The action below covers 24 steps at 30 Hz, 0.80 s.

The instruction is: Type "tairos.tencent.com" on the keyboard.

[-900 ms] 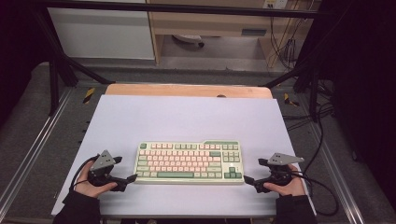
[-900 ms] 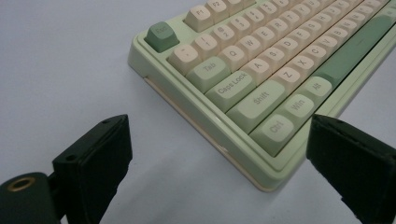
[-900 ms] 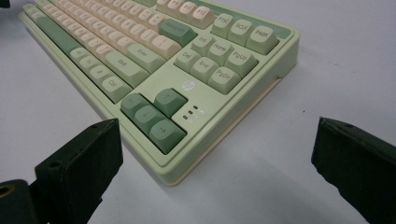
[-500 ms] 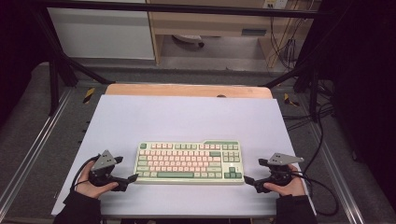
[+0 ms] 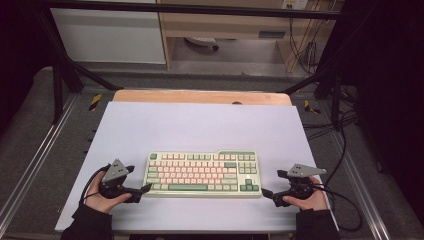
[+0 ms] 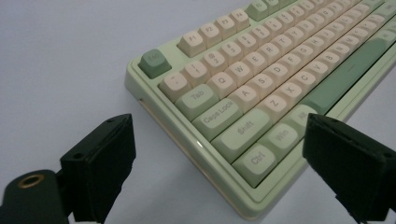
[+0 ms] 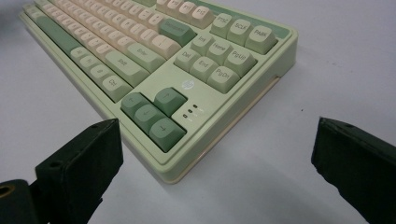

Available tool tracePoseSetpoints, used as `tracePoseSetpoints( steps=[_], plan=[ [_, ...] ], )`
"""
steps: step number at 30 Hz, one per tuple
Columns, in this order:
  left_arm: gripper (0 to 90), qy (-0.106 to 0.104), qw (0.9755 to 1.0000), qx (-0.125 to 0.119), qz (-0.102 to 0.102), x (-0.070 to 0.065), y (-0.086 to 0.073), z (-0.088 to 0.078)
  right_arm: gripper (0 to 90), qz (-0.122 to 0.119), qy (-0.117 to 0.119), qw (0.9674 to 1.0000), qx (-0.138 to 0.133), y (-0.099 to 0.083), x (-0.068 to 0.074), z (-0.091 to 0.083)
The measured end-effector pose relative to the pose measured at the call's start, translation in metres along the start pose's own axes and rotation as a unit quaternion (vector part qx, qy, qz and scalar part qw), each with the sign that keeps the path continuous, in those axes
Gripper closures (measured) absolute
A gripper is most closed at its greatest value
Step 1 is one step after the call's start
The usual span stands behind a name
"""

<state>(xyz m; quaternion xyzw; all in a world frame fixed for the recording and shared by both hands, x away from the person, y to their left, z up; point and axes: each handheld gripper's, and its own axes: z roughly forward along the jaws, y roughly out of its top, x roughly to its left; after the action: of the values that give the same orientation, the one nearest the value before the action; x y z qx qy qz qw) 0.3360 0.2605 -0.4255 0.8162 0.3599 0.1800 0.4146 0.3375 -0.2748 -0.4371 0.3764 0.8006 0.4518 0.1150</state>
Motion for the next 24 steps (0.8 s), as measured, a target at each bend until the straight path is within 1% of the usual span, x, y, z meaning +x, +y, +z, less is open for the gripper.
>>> tracePoseSetpoints(
  steps=[5, 9, 11, 12, 14, 16, 20, 24],
  plan=[
    [11.2, 0.001, 1.0000, 0.002, 0.003, -0.005, 0.006, 0.002, 2.5, -0.001, 0.000, 1.0000, 0.002, 0.000, 0.000, 0.001],
    [13.6, 0.002, 1.0000, 0.000, 0.002, -0.009, 0.014, 0.003, 2.5, 0.000, 0.000, 1.0000, 0.001, 0.000, 0.000, 0.000],
    [15.6, 0.005, 1.0000, 0.000, -0.001, -0.012, 0.020, 0.004, 2.5, -0.003, -0.001, 1.0000, 0.001, 0.001, 0.000, 0.000],
    [16.3, 0.005, 1.0000, 0.000, -0.001, -0.012, 0.020, 0.004, 2.5, -0.002, 0.000, 1.0000, 0.000, 0.001, 0.001, 0.000],
    [20.3, 0.005, 1.0000, 0.001, -0.002, -0.016, 0.025, 0.006, 2.6, -0.004, 0.000, 1.0000, 0.001, 0.001, 0.001, 0.000],
    [22.8, 0.004, 1.0000, -0.002, -0.004, -0.017, 0.027, 0.007, 2.6, -0.004, 0.000, 1.0000, 0.001, 0.001, 0.001, 0.000],
    [28.9, -0.003, 1.0000, -0.004, -0.005, -0.022, 0.036, 0.010, 2.6, -0.003, 0.000, 1.0000, 0.002, 0.001, 0.001, 0.000],
    [35.6, -0.005, 1.0000, -0.004, -0.003, -0.025, 0.040, 0.013, 2.6, -0.002, 0.001, 1.0000, 0.002, 0.001, 0.001, 0.001]
  ],
)
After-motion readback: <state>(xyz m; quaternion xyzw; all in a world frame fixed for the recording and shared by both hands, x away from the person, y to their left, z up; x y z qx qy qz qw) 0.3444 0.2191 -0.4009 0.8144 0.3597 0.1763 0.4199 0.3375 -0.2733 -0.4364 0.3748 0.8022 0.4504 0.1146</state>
